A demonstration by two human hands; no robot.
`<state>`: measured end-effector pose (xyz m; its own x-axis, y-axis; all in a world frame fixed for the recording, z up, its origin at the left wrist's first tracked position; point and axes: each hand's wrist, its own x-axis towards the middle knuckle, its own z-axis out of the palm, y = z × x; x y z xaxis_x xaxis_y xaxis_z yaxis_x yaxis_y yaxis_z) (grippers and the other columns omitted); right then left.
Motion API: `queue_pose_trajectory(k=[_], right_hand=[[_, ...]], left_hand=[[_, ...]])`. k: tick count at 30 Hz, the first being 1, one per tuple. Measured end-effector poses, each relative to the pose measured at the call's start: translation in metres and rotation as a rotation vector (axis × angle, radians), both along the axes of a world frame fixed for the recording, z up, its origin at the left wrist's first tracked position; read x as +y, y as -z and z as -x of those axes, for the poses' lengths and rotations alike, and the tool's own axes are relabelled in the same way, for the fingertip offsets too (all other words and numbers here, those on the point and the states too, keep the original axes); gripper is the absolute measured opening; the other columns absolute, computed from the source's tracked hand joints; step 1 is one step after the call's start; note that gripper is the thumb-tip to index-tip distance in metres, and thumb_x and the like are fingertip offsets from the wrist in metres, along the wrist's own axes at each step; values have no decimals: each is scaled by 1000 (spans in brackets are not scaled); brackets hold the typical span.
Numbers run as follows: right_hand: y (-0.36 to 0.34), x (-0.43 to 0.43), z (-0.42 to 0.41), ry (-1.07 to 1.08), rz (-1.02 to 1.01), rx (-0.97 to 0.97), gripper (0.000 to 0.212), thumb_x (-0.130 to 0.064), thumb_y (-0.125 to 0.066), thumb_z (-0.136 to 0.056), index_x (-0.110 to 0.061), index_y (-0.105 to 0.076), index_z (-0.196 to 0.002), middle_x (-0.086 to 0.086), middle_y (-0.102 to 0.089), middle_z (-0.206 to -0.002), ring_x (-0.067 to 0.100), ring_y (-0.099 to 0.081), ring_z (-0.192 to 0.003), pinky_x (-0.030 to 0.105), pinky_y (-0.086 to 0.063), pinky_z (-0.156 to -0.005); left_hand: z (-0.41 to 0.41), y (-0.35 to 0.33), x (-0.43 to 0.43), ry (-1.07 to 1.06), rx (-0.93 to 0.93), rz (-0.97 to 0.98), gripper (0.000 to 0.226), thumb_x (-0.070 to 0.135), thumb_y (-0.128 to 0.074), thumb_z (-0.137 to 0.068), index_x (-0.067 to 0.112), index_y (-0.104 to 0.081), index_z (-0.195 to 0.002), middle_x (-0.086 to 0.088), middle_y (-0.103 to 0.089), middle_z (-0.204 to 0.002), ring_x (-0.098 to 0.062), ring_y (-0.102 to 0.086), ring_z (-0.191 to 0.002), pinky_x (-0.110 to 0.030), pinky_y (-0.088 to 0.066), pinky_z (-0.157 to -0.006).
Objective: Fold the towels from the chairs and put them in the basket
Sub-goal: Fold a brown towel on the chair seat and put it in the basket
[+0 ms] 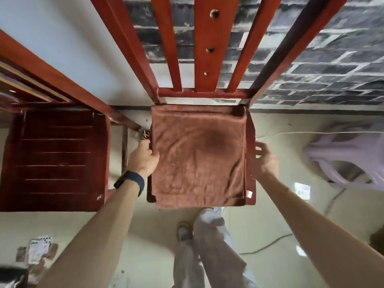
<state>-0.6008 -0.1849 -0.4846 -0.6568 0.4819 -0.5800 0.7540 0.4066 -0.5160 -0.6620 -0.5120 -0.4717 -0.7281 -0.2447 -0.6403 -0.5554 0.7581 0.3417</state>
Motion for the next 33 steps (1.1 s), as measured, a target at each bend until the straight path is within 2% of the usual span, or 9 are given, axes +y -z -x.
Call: queue_pose_trajectory(k=[3, 5, 9, 14, 18, 21, 25, 28, 33], right_hand=[[26, -17, -64, -22, -36, -251, 35, -37, -64, -83, -23, -61, -115, 8, -72, -101, 33, -68, -94, 38, -55, -83], [39, -27, -97, -83, -66, -335, 41, -45, -65, -85, -17, -61, -114, 12, -70, -102, 35, -64, -93, 34, -48, -76], [58, -38, -123, 14, -102, -303, 27, -38, -60, -90, -15, -54, -103, 15, -63, -99, 35, -56, -86, 37, -42, -74], [58, -39, -118, 181, -69, -292, 28, -32, -68, -84, -18, -64, -108, 8, -65, -91, 33, -64, -96, 38, -51, -87], [43, -29, -121, 271, -3, -214, 30, -43, -63, -71, -24, -69, -93, 6, -73, -83, 35, -71, -84, 46, -59, -85], [37, -22, -131, 330, 37, -211, 30, -44, -62, -66, -25, -66, -89, 4, -73, -82, 34, -71, -85, 48, -59, -83], [56, -17, -151, 320, 81, -304, 22, -44, -62, -62, -30, -60, -78, 5, -74, -84, 36, -71, -88, 50, -60, -82], [74, -20, -159, 301, 88, -337, 24, -42, -64, -67, -28, -61, -86, 8, -75, -90, 37, -71, -90, 50, -59, -83], [88, -23, -162, 328, 94, -282, 22, -40, -65, -69, -28, -56, -84, 7, -74, -88, 33, -73, -86, 53, -59, -81]], left_hand=[[-67, 34, -14, 1, -138, 94, 29, 35, -60, -91, 9, -56, -100, -8, -71, -92, -31, -67, -84, -33, -51, -63], [-100, 48, -19, -28, -195, 91, 30, 40, -57, -91, 10, -51, -89, -5, -65, -77, -31, -67, -76, -30, -43, -54], [-124, 59, -20, -109, -111, 128, 24, 42, -53, -97, 19, -57, -104, -2, -66, -92, -31, -64, -89, -32, -44, -67], [-133, 55, -24, -207, 41, 119, 22, 42, -58, -95, 23, -68, -102, 2, -73, -94, -26, -66, -89, -29, -48, -75], [-132, 42, -27, -434, 114, -36, 15, 41, -69, -88, 26, -70, -87, 4, -74, -88, -20, -70, -81, -32, -55, -83], [-138, 35, -27, -480, 33, -79, 13, 39, -69, -88, 27, -68, -81, 4, -74, -84, -24, -73, -82, -38, -57, -86], [-155, 39, -21, -419, -100, -28, 18, 38, -65, -91, 22, -71, -93, -1, -74, -97, -27, -69, -95, -35, -53, -90], [-161, 49, -13, -378, -139, 5, 21, 34, -66, -92, 17, -69, -105, -5, -71, -104, -29, -65, -100, -31, -50, -84], [-167, 69, -19, -397, -152, -26, 14, 36, -70, -84, 27, -63, -91, -5, -74, -97, -29, -71, -89, -42, -58, -84]])
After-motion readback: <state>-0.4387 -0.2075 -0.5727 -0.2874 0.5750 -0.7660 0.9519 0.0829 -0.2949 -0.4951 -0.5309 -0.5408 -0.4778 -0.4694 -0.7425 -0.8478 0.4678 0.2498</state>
